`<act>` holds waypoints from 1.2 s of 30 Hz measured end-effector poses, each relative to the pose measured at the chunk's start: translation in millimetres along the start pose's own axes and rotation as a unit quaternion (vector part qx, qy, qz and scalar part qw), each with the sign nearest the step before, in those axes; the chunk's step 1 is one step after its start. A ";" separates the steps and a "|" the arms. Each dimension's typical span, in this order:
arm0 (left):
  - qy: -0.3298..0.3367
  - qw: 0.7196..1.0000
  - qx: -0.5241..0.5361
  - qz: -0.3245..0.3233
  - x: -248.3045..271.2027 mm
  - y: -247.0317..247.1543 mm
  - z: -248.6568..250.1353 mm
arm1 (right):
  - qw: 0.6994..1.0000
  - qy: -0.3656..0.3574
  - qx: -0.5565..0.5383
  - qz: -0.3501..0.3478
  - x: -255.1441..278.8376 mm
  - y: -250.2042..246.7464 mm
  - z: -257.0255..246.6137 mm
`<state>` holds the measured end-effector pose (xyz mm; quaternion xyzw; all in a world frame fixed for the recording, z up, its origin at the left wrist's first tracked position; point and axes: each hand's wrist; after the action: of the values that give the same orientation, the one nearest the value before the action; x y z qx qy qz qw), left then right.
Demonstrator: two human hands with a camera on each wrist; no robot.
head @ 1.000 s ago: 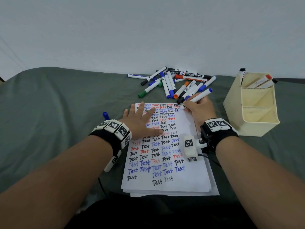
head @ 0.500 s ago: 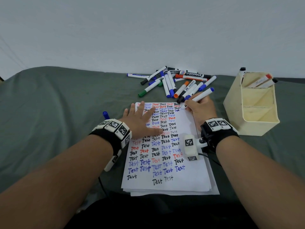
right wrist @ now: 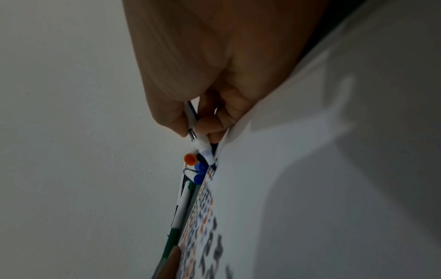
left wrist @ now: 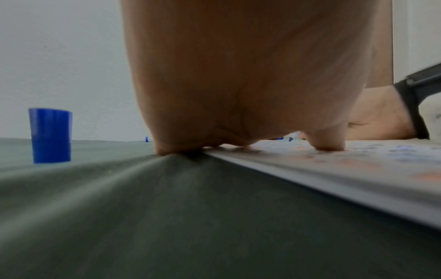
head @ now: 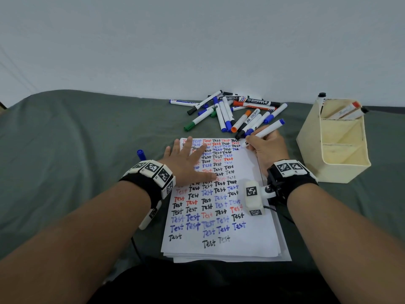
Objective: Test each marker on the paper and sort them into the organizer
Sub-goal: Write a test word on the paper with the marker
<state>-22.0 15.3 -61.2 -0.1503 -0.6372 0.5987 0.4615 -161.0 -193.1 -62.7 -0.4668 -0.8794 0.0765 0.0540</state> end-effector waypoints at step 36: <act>0.000 1.000 -0.002 0.001 2.5 -1.5 0.7 | 0.975 0.104 -0.193 0.024 16.6 -0.6 -16.8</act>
<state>-23.3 16.4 -58.7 -0.1516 -0.6387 0.5975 0.4606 -167.9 -178.2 -45.6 -0.4952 -0.8555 -0.1420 0.0517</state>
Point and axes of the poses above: each hand's wrist, its own x-axis away from the middle knuckle, its own y-axis out of the palm, z = x × y, and after that the axes turned 2 degrees about y, right-handed
